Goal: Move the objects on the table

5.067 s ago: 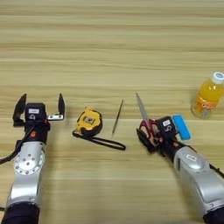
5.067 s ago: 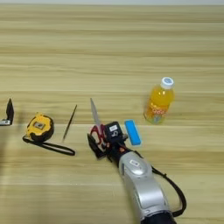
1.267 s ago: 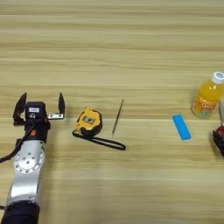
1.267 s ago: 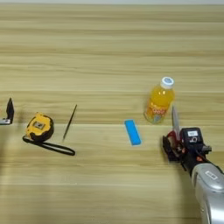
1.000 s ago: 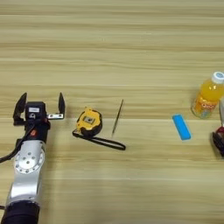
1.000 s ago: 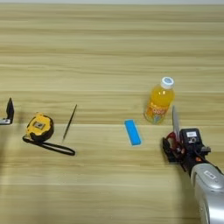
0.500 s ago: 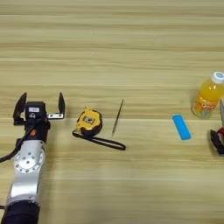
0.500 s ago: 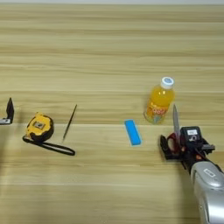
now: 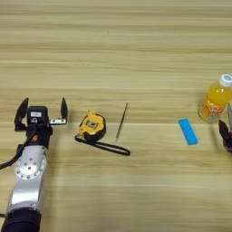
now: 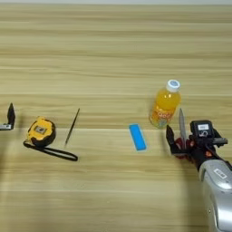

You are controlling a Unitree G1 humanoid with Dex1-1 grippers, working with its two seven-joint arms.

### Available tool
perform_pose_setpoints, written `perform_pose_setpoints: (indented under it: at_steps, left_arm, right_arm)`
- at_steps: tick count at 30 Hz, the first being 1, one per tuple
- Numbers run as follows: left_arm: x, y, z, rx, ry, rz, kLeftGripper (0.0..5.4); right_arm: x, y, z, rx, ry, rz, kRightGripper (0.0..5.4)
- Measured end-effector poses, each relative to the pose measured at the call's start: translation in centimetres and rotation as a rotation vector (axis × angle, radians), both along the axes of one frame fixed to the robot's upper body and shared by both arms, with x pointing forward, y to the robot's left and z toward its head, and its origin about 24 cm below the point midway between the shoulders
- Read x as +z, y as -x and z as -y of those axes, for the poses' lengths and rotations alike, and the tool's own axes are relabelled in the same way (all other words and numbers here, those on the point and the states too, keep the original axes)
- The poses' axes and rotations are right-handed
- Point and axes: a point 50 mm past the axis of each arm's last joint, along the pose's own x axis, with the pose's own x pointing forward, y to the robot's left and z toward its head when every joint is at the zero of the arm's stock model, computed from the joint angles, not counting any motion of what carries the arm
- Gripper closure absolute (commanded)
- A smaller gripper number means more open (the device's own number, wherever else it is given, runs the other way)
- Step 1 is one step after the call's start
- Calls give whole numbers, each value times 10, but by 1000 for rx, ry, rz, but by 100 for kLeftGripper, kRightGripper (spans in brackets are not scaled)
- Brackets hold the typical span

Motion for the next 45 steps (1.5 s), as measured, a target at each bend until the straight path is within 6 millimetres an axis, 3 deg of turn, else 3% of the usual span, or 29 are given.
perform_pose_setpoints:
  at_steps: [24,43,45]
  left_arm:
    - [-1,-1,3,-12,-20,-7,0]
    - [1,1,3,-12,-25,0,0]
    - [1,1,3,-11,-25,-1,0]
  right_arm:
    - [36,-30,-24,118,3,162,1]
    - [17,-67,-26,122,-44,136,1]
    - [13,-68,-26,116,-51,123,27]
